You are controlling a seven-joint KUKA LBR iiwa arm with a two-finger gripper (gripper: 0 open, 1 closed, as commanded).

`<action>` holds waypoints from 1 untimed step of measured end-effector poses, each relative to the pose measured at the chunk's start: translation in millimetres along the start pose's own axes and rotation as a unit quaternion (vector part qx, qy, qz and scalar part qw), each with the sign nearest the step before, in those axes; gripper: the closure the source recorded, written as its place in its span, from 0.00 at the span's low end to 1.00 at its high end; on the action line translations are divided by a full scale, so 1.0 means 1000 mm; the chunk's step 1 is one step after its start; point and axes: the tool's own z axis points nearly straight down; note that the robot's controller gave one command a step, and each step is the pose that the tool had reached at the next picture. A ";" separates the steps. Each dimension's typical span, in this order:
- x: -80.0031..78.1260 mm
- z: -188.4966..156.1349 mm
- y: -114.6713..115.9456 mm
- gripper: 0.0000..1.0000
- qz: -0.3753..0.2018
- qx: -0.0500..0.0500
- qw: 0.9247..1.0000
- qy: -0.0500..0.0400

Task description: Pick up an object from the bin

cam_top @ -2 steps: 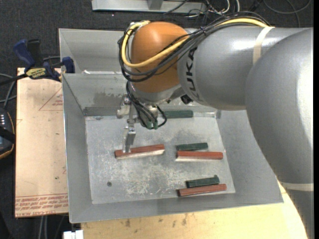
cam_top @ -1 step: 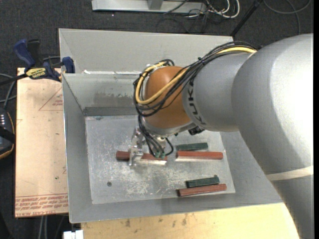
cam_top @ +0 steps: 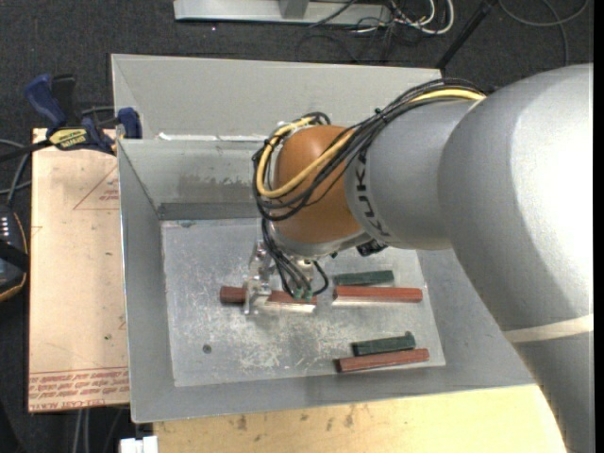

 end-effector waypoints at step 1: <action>-0.002 -0.192 -0.013 1.00 -0.012 0.003 1.000 0.000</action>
Offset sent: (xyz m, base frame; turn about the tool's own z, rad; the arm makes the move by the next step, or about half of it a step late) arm 0.0000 0.0000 0.0000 0.0000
